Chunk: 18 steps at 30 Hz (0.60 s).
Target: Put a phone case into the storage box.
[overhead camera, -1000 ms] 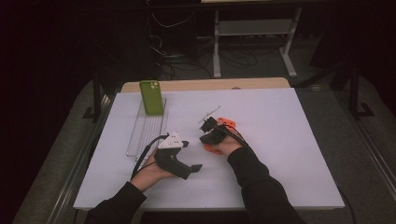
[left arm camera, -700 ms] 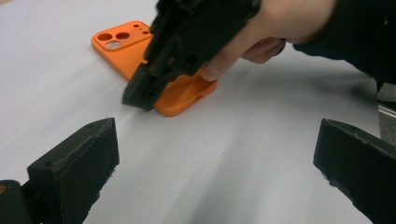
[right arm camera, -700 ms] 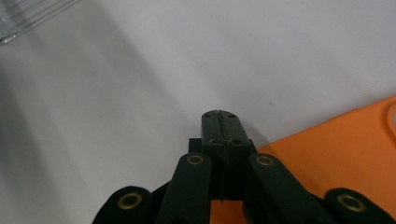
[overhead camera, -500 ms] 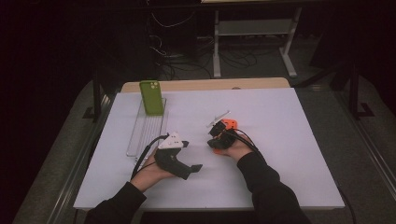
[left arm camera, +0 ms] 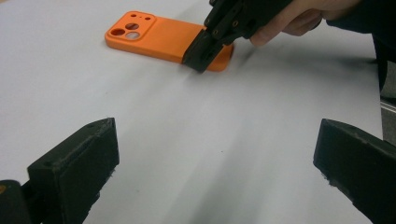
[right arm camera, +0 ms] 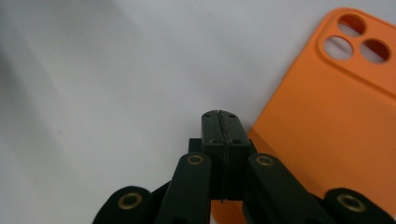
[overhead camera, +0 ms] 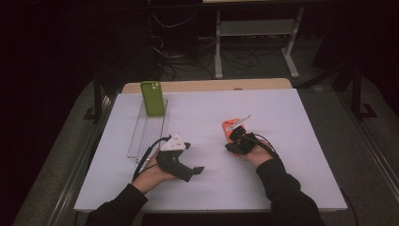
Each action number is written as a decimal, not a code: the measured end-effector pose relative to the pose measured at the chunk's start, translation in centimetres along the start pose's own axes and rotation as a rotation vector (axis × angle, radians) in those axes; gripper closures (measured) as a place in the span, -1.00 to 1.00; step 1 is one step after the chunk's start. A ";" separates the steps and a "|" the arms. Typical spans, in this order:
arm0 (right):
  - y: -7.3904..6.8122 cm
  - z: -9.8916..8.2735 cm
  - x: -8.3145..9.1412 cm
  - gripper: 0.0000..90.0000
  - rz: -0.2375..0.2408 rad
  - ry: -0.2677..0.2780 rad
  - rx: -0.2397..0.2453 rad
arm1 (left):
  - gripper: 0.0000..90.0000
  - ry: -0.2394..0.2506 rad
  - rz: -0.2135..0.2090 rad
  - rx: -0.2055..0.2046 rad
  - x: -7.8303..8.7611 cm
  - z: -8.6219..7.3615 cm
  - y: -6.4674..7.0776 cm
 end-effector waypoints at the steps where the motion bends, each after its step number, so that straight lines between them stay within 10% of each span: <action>1: 0.2 -0.2 0.2 0.97 -0.003 0.002 -0.004 | -1.00 0.000 0.000 -0.001 0.0 0.0 0.0; 18: 2.0 -1.6 2.6 0.70 0.051 0.103 -0.027 | -1.00 0.002 -0.001 -0.006 -0.2 0.0 0.1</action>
Point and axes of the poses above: each handheld gripper's, and its own axes: x roughly backward along the jaws, z roughly out of its top, y roughly to its right, the point moved 4 cm from there along -x, roughly forward along the jaws, and after that the axes turned 14 degrees about -x, right-handed, at the moved point
